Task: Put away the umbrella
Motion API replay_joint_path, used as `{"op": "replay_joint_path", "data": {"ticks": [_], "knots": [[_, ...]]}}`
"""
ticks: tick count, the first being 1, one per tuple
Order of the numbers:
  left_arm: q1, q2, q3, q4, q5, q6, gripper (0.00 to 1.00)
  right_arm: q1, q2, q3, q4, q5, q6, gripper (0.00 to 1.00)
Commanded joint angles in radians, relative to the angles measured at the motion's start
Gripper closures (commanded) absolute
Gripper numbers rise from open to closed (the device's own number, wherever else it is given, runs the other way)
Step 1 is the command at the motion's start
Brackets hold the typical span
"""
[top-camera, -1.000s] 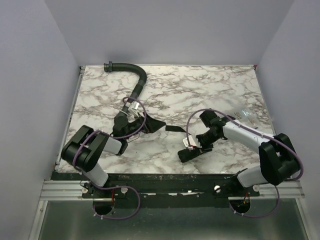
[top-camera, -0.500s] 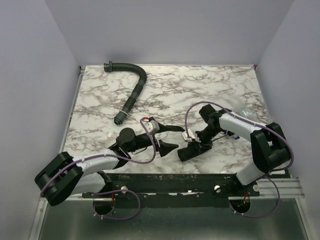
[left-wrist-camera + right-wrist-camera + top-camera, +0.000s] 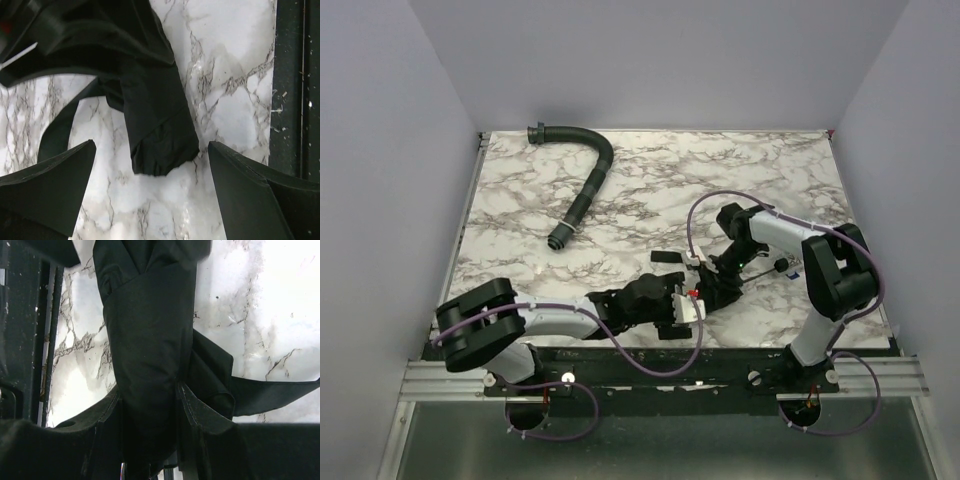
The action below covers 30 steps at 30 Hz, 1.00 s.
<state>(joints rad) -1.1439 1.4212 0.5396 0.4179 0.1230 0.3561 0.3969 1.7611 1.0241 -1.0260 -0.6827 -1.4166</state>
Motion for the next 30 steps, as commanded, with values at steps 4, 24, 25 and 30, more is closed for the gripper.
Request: {"op": "replay_joint_path", "data": {"ticks": [4,24,25,30], "knots": [[-0.071,0.173,0.176,-0.008,-0.142,0.133,0.04,-0.013,0.140,-0.041,-0.025,0.131,0.068,0.93],[-0.067,0.487,0.381,-0.216,-0.070,0.004,0.64,-0.033,0.199,0.022,-0.045,0.065,0.087,0.83],[-0.062,0.495,0.382,-0.228,-0.048,-0.005,0.71,-0.035,0.199,0.035,-0.052,0.053,0.088,0.81],[0.004,0.518,0.379,-0.313,0.077,-0.097,0.82,-0.097,0.163,0.167,-0.121,-0.065,0.095,0.59]]}}
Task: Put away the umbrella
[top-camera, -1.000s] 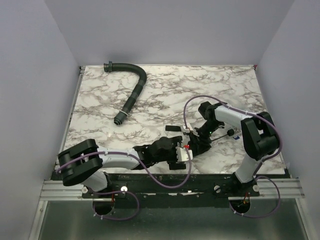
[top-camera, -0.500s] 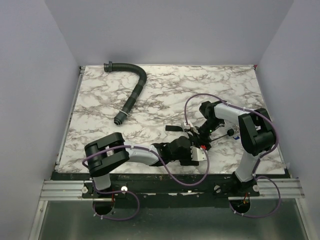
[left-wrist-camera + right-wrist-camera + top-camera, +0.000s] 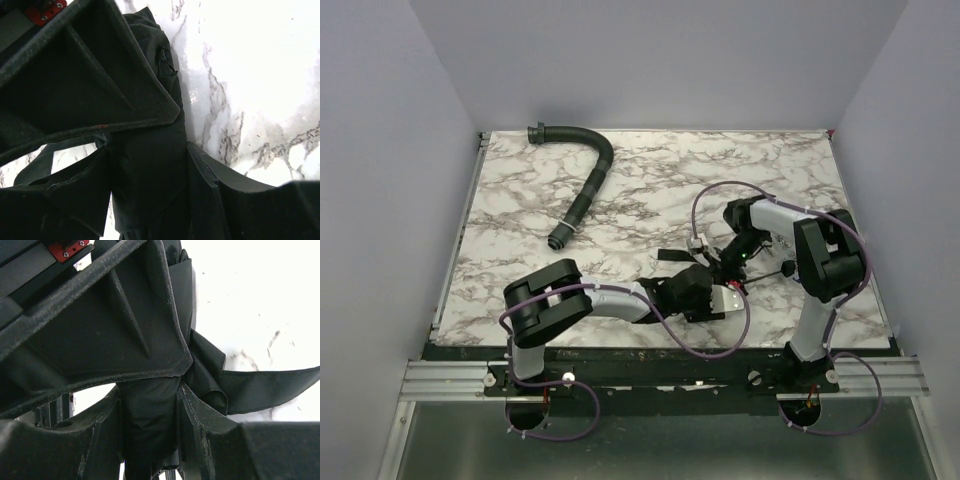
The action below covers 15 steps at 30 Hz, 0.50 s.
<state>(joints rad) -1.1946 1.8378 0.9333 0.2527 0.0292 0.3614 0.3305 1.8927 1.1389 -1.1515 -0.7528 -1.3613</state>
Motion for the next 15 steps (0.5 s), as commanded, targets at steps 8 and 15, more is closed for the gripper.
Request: {"op": "replay_joint_path", "data": {"ticks": [8,15], "knots": [[0.147,0.130,-0.047,-0.214,0.311,-0.201,0.84,-0.180,-0.001,0.384,-0.167,-0.087,-0.010,0.00],[0.226,0.204,-0.016,-0.273,0.450,-0.266,0.84,-0.280,-0.093,0.450,-0.216,-0.074,-0.105,0.00]]}}
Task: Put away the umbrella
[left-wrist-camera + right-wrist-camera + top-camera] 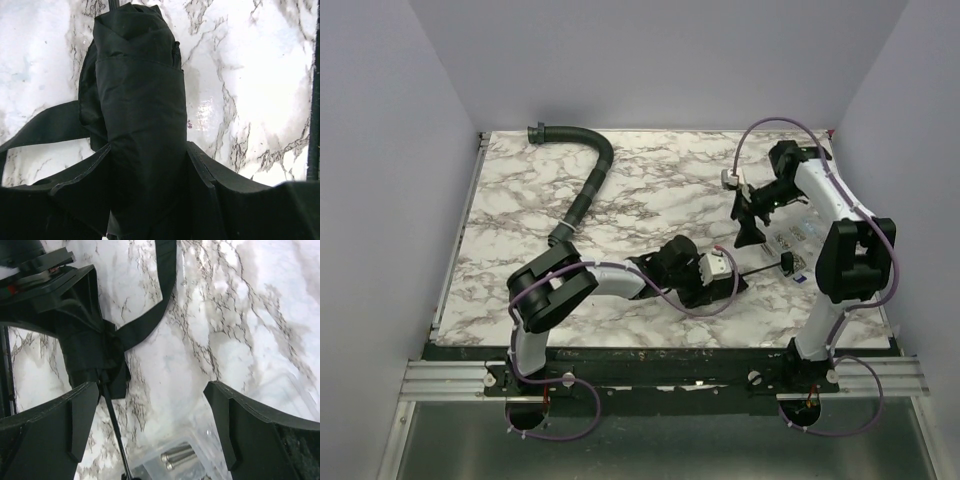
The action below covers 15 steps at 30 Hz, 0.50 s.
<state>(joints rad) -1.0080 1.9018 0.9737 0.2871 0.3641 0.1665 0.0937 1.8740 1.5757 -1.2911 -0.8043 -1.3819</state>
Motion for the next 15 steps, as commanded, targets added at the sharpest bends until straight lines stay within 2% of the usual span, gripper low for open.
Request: {"op": "replay_joint_path", "data": {"ticks": [1,5,10,12,15], "knots": [[0.051,0.149,-0.057,-0.308,0.143,-0.083,0.84,-0.062,-0.109,-0.005,-0.060,-0.027,-0.109,0.00],[0.109,0.206,-0.034,-0.324,0.274,-0.131,0.84,-0.083,-0.249,-0.165,0.022,-0.058,-0.236,0.00],[0.172,0.289,0.032,-0.388,0.426,-0.212,0.84,-0.078,-0.347,-0.363,-0.042,-0.137,-0.544,0.00],[0.186,0.324,0.061,-0.416,0.468,-0.243,0.84,-0.049,-0.388,-0.427,0.033,-0.131,-0.543,0.00],[0.198,0.381,0.118,-0.466,0.517,-0.277,0.84,0.036,-0.473,-0.553,0.277,-0.032,-0.435,0.00]]}}
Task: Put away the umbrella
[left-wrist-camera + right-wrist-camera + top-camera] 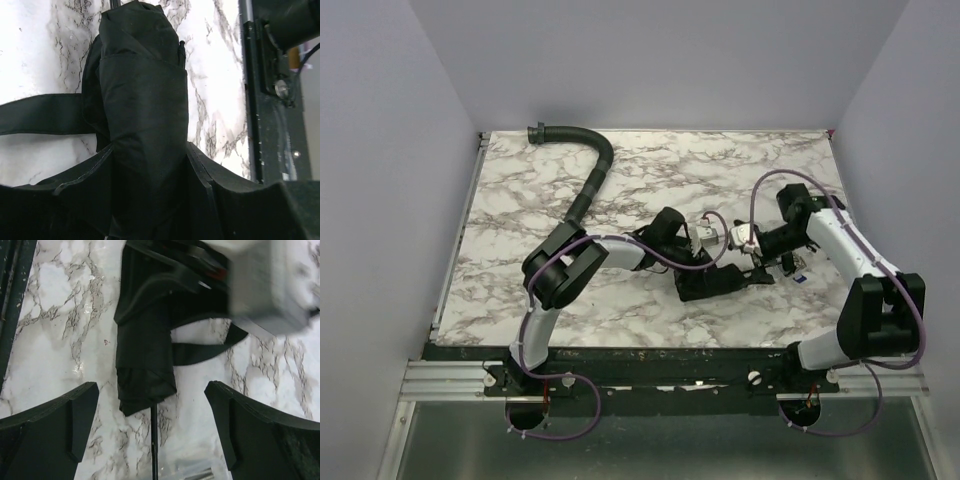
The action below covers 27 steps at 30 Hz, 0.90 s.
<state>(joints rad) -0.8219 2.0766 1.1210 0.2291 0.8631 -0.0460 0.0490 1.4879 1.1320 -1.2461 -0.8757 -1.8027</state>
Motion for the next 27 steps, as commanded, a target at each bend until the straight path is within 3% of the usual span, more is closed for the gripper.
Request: {"op": "replay_joint_path", "data": {"ticks": [1,9,15,18,21,23,27], "knots": [[0.013,0.225,-0.012,-0.430,0.028,-0.065,0.84,0.107,-0.106,-0.151,0.293,0.080,0.004,0.00],[0.022,0.291,0.048,-0.466,0.068,-0.106,0.84,0.184,-0.127,-0.310,0.468,0.210,0.032,0.00],[0.032,0.299,0.070,-0.494,0.075,-0.112,0.84,0.215,-0.168,-0.478,0.630,0.256,0.103,0.10],[0.036,0.303,0.081,-0.501,0.079,-0.117,0.84,0.238,-0.185,-0.532,0.662,0.259,0.149,0.24],[0.039,0.305,0.096,-0.501,0.079,-0.133,0.83,0.261,-0.190,-0.568,0.706,0.273,0.200,0.56],[0.042,0.291,0.095,-0.477,0.076,-0.157,0.82,0.268,-0.185,-0.577,0.714,0.276,0.223,0.73],[0.069,0.192,0.046,-0.341,0.049,-0.252,0.67,0.273,-0.162,-0.569,0.655,0.292,0.226,0.86]]}}
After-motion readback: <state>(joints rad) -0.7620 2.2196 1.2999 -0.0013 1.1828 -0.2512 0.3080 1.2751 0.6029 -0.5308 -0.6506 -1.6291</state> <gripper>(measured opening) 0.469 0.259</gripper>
